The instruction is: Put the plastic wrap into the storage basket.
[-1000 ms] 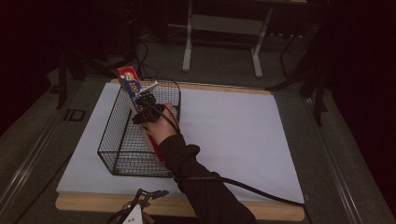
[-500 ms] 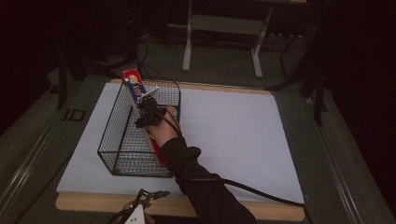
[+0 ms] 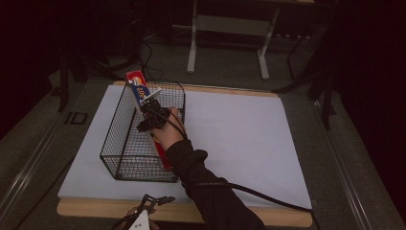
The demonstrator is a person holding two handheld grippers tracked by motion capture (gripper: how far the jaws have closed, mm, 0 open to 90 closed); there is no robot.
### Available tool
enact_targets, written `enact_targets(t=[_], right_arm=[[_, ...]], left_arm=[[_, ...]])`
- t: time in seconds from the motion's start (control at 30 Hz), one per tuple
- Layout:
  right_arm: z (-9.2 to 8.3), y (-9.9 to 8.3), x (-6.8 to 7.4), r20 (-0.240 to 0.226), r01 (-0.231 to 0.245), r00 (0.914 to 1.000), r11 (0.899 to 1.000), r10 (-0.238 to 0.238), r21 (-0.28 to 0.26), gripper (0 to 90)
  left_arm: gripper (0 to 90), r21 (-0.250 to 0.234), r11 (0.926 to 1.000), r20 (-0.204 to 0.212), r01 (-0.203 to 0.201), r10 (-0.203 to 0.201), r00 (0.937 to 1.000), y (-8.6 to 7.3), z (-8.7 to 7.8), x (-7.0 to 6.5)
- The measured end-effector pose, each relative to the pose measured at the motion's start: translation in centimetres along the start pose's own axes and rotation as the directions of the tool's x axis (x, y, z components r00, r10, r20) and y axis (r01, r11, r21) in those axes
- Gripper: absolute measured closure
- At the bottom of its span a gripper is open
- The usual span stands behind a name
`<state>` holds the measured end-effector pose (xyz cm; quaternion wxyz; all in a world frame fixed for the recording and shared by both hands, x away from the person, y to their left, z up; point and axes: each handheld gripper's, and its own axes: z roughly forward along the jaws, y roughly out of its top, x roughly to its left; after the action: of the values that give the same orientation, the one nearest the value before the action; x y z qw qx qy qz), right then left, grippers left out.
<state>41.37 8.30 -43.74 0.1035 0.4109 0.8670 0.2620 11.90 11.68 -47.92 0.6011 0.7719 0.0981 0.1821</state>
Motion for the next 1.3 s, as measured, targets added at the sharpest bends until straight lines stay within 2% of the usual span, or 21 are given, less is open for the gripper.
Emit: enact_targets(t=[0.07,0.17,0.27,0.33,0.4,0.47,0.6,0.63,0.67,0.7,0.97,1.1,1.17,1.3], right_arm=[[-0.3,0.1,-0.1,-0.033,0.013,0.9994,1.000,-0.013,0.001,17.8],[-1.0,0.0,-0.2,-0.050,0.047,0.9976,0.999,-0.048,-0.006,13.0],[-2.2,-0.1,-0.8,-0.085,0.057,0.9945,0.997,-0.061,-0.051,13.5],[-3.1,-0.1,-1.1,-0.060,0.109,0.9917,0.991,-0.114,-0.083,13.3],[-4.0,-0.3,-1.4,-0.058,0.133,0.9885,0.986,-0.139,-0.103,12.6],[-4.8,-0.5,-2.0,-0.080,0.128,0.9874,0.986,-0.137,-0.102,12.6],[-5.9,-1.0,-2.7,-0.082,0.140,0.9853,0.984,-0.150,-0.109,12.6],[-6.9,-1.4,-3.5,-0.094,0.128,0.9857,0.984,-0.140,-0.121,12.8],[-6.9,-1.4,-3.5,-0.094,0.128,0.9857,0.984,-0.140,-0.121,12.8],[-7.6,-1.8,-4.1,-0.089,0.132,0.9855,0.983,-0.145,-0.130,12.9],[-10.1,-4.0,-6.8,-0.068,0.120,0.9886,0.977,-0.134,-0.177,13.3],[-10.7,-5.4,-7.6,-0.038,0.132,0.9891,0.971,-0.142,-0.198,13.3],[-10.8,-5.7,-7.7,-0.040,0.133,0.9889,0.971,-0.143,-0.197,13.3],[-11.4,-7.4,-8.8,-0.035,0.130,0.9895,0.970,-0.141,-0.207,13.4]], left_arm=[[0.1,-0.003,1.0000,0.001,0.001,-0.001,1.0000,0.0,0.0,0.0],[0.1,-0.002,1.0000,0.000,0.003,-0.003,1.0000,0.0,0.0,0.0],[0.1,-0.002,1.0000,0.000,0.005,-0.005,1.0000,0.0,0.0,0.1],[0.0,0.000,1.0000,0.001,0.006,-0.006,1.0000,0.0,0.1,0.1],[0.1,0.002,1.0000,0.002,0.007,-0.007,1.0000,-0.1,0.2,0.1],[0.1,0.011,0.9999,0.004,0.007,-0.007,1.0000,-0.1,0.3,0.1],[0.1,0.010,0.9999,0.003,0.008,-0.008,1.0000,-0.1,0.3,0.1],[0.1,0.010,0.9999,0.002,0.011,-0.011,0.9999,-0.1,0.3,0.1],[0.1,0.010,0.9999,0.002,0.011,-0.011,0.9999,-0.1,0.3,0.1],[0.1,0.012,0.9999,0.001,0.011,-0.012,0.9999,-0.2,0.4,0.1],[0.1,0.012,0.9998,0.007,0.017,-0.017,0.9998,-0.2,0.4,0.1],[0.1,0.015,0.9998,0.005,0.016,-0.016,0.9999,-0.2,0.4,0.1],[0.1,0.017,0.9997,0.005,0.016,-0.016,0.9999,-0.2,0.4,0.2],[0.1,0.018,0.9997,0.004,0.016,-0.016,0.9999,-0.2,0.4,0.2]])
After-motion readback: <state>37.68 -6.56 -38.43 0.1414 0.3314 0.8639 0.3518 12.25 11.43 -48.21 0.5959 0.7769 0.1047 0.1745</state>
